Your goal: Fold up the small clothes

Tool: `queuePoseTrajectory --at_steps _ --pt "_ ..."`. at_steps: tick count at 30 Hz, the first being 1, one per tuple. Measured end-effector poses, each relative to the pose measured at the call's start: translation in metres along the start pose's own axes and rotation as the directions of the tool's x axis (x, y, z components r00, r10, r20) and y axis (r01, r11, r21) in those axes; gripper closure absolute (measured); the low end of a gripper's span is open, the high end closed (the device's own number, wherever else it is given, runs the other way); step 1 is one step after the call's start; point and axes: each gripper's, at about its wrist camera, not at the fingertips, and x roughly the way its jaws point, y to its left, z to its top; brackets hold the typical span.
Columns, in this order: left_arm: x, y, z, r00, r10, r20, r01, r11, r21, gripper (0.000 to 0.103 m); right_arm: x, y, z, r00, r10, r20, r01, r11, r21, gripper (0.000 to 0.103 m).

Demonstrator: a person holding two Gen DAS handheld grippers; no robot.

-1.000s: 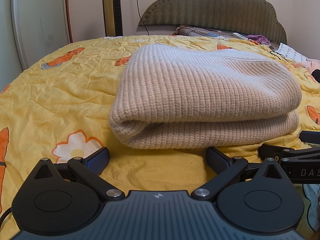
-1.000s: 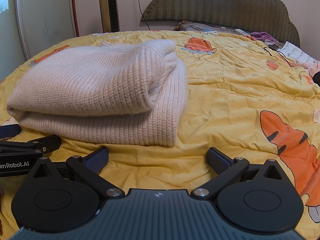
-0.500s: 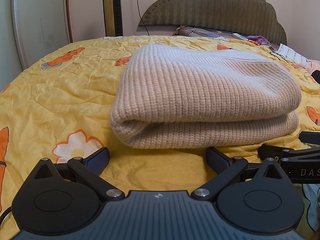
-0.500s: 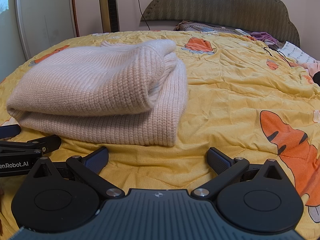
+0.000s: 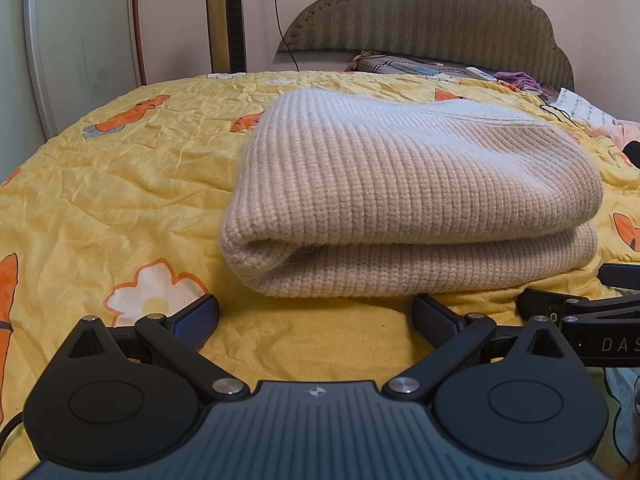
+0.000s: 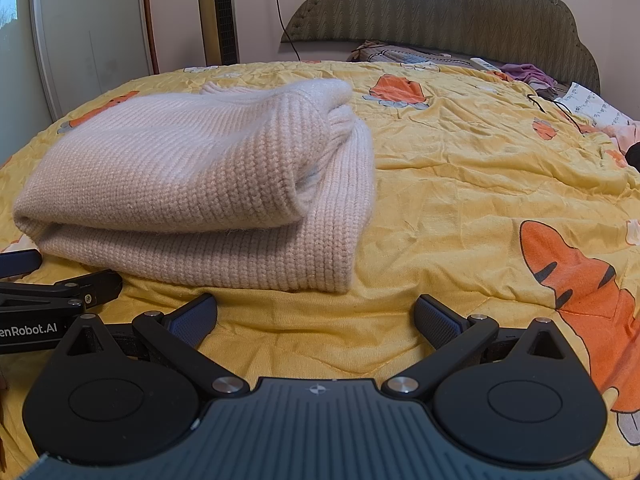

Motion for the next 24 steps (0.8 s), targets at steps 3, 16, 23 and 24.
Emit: queuePoseTrajectory --at_steps 3,16,23,24 --pt "-0.0001 0.0002 -0.0004 1.000 0.000 0.000 0.000 1.000 0.001 0.000 0.0000 0.0000 0.0000 1.000 0.000 0.000 0.000 1.000 0.000 0.000" --pt "0.0001 -0.0003 -0.0003 1.000 0.001 -0.002 -0.001 1.000 0.004 0.000 0.0002 0.0005 -0.0001 1.000 0.000 0.000 0.000 1.000 0.001 0.000" --pt "0.0003 -0.0010 0.0021 1.000 0.002 -0.018 -0.002 1.000 0.013 0.000 -0.0001 0.0005 -0.0002 1.000 0.000 0.000 0.000 1.000 0.001 0.000" --pt "0.0000 -0.0008 0.0022 1.000 0.001 -0.019 -0.001 1.000 0.013 0.000 0.0000 0.0005 -0.0002 1.000 0.000 0.000 0.000 1.000 0.001 0.000"
